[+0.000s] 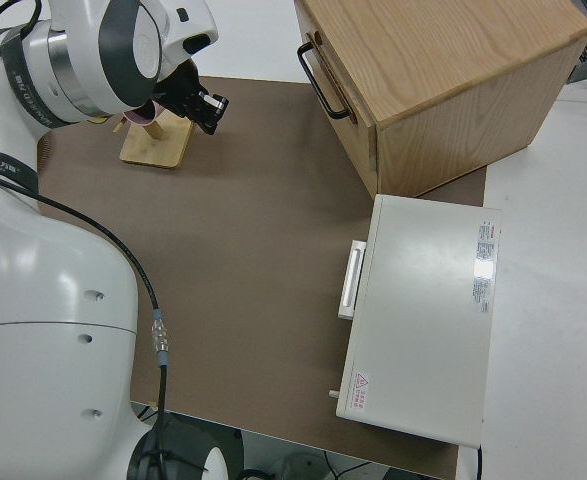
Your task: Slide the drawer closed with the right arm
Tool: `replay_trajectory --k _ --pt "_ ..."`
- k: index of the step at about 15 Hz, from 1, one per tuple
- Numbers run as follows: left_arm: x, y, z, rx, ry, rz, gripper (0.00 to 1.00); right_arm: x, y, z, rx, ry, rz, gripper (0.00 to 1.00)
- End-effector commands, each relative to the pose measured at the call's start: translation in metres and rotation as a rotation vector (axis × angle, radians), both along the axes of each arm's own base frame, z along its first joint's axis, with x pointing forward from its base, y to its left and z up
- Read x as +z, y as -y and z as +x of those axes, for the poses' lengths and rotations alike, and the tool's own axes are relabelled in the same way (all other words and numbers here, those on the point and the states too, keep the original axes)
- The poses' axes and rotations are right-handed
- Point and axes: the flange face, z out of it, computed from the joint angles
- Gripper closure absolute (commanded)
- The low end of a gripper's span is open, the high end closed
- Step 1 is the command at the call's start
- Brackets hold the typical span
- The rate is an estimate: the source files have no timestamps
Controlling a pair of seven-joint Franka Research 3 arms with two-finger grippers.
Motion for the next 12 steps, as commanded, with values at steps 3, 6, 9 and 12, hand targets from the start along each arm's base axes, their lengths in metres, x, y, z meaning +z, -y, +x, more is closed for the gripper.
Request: replay_trajectory --k 3,6,9,12 --pt "0.005 0.002 -0.003 0.005 -0.004 0.019 0.01 0.009 0.031 -0.032 0.138 -0.04 0.007 1.0" --pt "0.006 0.002 -0.003 0.005 -0.003 0.019 0.01 0.012 0.05 -0.034 0.205 -0.046 0.002 1.0" --pt "0.006 0.002 -0.003 0.005 -0.003 0.019 0.01 0.013 0.058 -0.035 0.214 -0.058 -0.001 1.0" --pt "0.005 0.002 -0.003 0.005 -0.004 0.019 0.01 0.013 0.064 -0.034 0.244 -0.061 -0.004 0.974"
